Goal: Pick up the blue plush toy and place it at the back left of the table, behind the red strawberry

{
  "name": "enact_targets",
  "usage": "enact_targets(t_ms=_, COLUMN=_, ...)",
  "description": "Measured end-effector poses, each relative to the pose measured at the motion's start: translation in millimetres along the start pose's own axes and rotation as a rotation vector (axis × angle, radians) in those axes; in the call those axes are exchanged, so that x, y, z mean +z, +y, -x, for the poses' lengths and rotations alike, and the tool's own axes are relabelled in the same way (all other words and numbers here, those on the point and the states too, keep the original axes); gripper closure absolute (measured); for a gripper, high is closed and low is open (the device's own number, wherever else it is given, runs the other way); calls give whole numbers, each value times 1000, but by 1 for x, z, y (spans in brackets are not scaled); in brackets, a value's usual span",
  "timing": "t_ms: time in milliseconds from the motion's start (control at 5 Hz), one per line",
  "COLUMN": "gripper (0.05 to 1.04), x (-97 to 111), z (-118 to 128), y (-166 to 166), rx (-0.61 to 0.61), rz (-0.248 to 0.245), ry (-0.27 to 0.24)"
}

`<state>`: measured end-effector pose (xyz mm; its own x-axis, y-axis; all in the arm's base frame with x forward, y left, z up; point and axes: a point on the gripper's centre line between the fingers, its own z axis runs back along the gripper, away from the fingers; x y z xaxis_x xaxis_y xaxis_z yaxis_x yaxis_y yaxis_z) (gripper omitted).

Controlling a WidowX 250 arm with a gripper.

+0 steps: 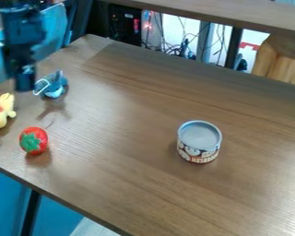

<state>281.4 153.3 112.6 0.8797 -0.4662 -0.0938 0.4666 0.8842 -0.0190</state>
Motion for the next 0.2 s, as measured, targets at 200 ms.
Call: enact_targets(t_ms=200, gripper=82, x=-12, z=15, y=-18, rx=-48, rz=8, ry=-2)
